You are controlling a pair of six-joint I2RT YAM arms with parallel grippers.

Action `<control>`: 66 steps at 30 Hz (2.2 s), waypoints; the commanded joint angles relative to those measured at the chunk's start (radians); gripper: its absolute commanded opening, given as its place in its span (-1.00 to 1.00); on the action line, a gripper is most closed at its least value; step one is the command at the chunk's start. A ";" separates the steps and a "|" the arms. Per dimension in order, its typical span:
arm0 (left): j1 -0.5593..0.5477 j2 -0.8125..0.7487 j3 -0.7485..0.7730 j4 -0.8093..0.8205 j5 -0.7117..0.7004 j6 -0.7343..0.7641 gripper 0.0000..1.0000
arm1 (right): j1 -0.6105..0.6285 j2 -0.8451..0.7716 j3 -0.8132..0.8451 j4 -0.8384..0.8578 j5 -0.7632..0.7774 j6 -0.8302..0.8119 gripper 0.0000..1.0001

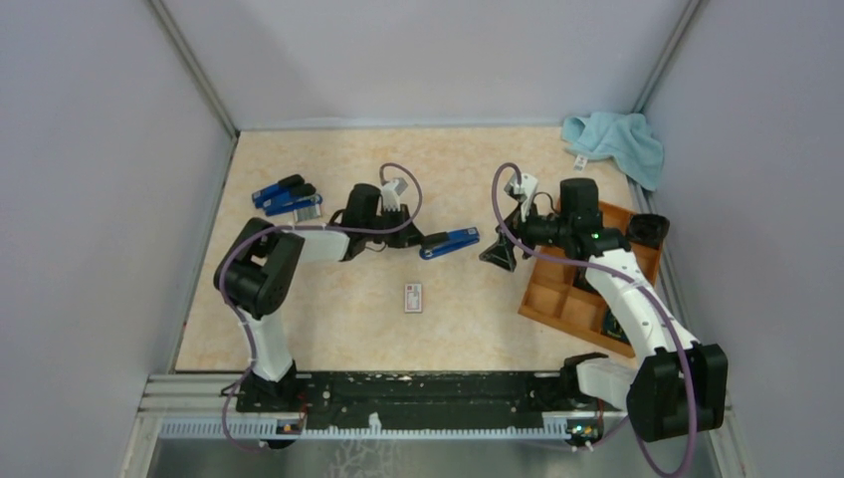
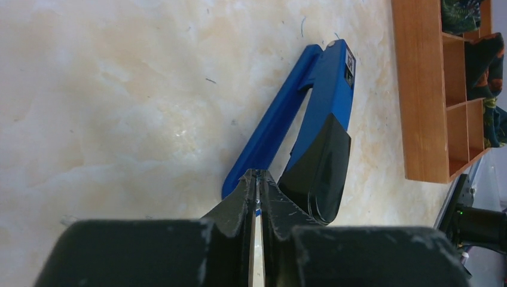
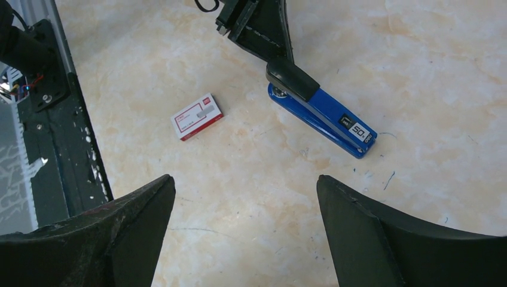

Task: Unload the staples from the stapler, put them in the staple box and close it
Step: Adjust the stapler at the center of the board, then pick up the stapler from the center of the board.

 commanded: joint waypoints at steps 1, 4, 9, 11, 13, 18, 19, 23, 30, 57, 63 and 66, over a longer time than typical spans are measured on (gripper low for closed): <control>-0.017 0.010 -0.002 0.007 0.010 0.009 -0.80 | 0.002 -0.021 0.015 0.049 -0.012 0.018 0.78; -0.037 -0.001 -0.009 0.007 0.010 0.010 -0.80 | 0.001 -0.018 0.011 0.054 -0.015 0.025 0.78; -0.091 -0.023 -0.025 0.010 0.012 -0.001 -0.80 | 0.002 -0.014 0.003 0.069 -0.019 0.042 0.77; -0.121 -0.030 -0.031 0.011 0.009 -0.009 -0.79 | 0.001 -0.010 -0.004 0.089 -0.029 0.065 0.77; -0.150 -0.036 -0.046 0.026 0.004 -0.030 -0.79 | 0.002 -0.003 -0.014 0.111 -0.037 0.093 0.77; -0.222 -0.046 -0.079 0.100 -0.016 -0.091 -0.79 | 0.001 0.022 -0.033 0.160 -0.029 0.158 0.77; -0.237 -0.046 -0.082 0.111 -0.019 -0.103 -0.79 | 0.002 0.029 -0.037 0.169 -0.023 0.169 0.77; -0.293 -0.024 -0.081 0.158 -0.029 -0.135 -0.77 | 0.002 0.049 -0.055 0.211 0.012 0.230 0.77; -0.342 0.002 -0.090 0.240 -0.045 -0.177 -0.73 | 0.002 0.076 -0.086 0.280 0.057 0.320 0.75; -0.340 -0.790 -0.625 0.294 -0.534 -0.056 0.73 | 0.305 0.218 0.057 0.036 0.586 0.161 0.58; -0.337 -0.898 -0.708 0.297 -0.566 -0.085 0.79 | 0.335 0.290 0.096 -0.003 0.650 0.154 0.38; -0.336 -0.920 -0.725 0.296 -0.570 -0.090 0.79 | 0.349 0.321 0.104 -0.014 0.681 0.150 0.31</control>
